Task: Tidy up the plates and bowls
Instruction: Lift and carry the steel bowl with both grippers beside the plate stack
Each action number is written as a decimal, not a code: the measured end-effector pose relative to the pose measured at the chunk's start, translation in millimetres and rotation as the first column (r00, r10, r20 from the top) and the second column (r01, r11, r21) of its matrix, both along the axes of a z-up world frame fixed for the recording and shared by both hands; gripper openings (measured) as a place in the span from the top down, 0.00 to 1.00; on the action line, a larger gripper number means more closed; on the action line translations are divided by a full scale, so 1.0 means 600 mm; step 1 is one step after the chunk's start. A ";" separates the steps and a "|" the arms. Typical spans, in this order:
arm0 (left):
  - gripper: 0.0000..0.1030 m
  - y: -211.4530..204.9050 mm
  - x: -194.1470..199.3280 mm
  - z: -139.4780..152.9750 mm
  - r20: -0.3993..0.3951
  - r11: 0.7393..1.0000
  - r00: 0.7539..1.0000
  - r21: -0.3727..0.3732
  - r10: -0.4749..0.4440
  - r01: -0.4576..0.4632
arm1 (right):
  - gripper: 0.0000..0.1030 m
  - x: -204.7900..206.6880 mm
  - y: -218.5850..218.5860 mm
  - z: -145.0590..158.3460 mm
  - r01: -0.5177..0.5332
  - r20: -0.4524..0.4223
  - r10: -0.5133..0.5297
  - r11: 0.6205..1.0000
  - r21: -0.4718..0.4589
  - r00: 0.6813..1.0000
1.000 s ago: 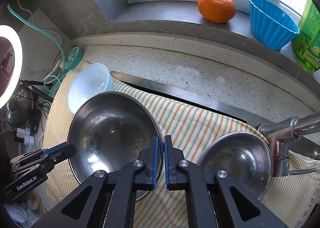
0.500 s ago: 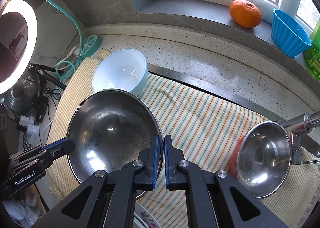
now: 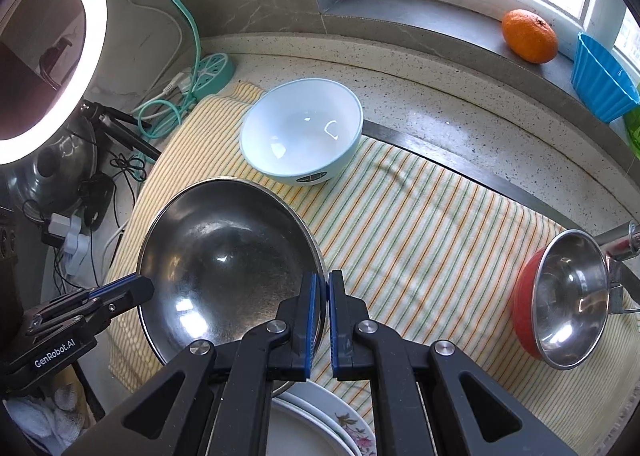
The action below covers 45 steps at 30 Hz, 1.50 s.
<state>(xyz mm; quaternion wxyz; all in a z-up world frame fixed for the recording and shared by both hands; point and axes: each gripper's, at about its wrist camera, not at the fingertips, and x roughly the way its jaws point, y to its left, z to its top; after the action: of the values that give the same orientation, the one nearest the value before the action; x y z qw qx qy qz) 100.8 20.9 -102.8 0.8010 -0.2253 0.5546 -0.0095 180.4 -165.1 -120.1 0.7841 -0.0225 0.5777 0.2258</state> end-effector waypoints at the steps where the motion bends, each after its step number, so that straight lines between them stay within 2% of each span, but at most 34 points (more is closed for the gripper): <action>1: 0.91 0.003 -0.003 0.000 0.001 1.000 1.000 0.000 0.002 -0.002 | 0.95 -0.004 0.004 0.001 -0.005 0.002 0.005 1.000 0.000 1.000; 16: 0.91 0.089 -0.065 0.002 0.001 0.996 0.997 0.035 0.082 -0.082 | 0.95 -0.056 0.099 0.004 -0.121 0.000 0.121 0.993 -0.001 0.993; 26: 0.91 0.148 -0.116 -0.012 -0.029 0.989 0.990 0.056 0.141 -0.139 | 0.95 -0.103 0.164 -0.013 -0.200 -0.028 0.200 0.980 0.006 0.979; 45: 0.91 0.184 -0.156 -0.027 -0.070 0.984 0.984 0.090 0.163 -0.157 | 0.93 -0.165 0.193 -0.032 -0.248 -0.083 0.251 0.968 0.036 0.965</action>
<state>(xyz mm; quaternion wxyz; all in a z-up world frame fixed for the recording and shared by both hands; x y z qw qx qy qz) 7.2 131.6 -118.8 0.7858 -0.2355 0.5652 0.0870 81.2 -49.1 -139.4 0.7238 -0.0755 0.6009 0.3307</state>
